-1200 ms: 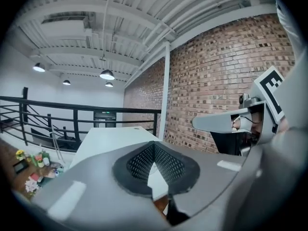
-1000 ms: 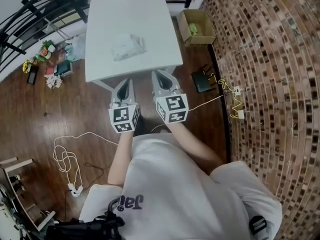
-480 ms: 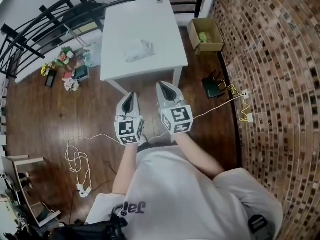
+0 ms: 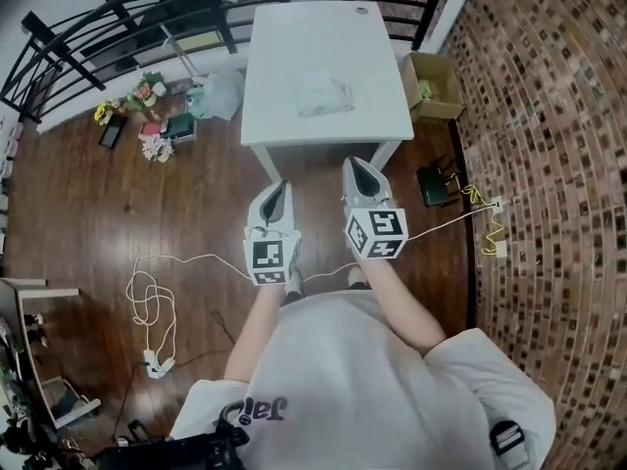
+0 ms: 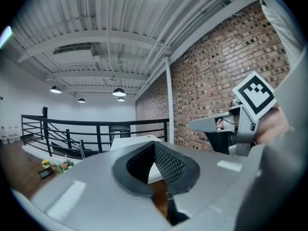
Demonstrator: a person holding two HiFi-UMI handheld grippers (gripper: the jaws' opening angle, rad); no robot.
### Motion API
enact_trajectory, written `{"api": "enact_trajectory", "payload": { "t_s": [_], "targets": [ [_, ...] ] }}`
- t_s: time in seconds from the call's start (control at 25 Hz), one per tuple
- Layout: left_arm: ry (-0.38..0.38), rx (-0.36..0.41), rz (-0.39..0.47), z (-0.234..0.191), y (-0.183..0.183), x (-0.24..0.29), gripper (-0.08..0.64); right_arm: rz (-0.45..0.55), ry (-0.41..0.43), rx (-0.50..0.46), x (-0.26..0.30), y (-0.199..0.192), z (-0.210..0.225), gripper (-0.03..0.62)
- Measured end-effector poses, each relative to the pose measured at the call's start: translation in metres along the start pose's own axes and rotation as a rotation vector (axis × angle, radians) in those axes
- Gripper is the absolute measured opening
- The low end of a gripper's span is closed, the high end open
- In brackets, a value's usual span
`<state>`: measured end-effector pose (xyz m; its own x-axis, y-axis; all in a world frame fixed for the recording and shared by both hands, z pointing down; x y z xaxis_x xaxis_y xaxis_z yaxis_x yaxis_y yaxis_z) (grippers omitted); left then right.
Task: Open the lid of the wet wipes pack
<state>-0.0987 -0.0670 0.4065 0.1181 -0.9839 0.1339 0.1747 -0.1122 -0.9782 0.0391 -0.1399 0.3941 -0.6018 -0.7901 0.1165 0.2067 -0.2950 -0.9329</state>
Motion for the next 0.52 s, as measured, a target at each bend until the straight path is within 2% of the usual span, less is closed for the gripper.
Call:
{"api": "enact_trajectory", "payload": {
  "t_s": [0.2, 0.52],
  "targets": [
    [0.055, -0.034, 0.016, -0.042, -0.003, -0.01, 0.015, -0.044, 0.056, -0.057, 0.012, -0.015, -0.037, -0.009],
    [0.028, -0.074, 0.001, -0.042, 0.0, -0.003, 0.015, -0.04, 0.057, -0.101, 0.017, -0.006, -0.042, -0.009]
  ]
}}
Point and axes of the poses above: the fingertips, and each gripper's own axes: x forward along the fingers, z to its right, y out of its top, the point moved 3 cm from there along -x, backward along the fingers, and after that the axes turned 8 degrees about x, right-handed, at the moved point
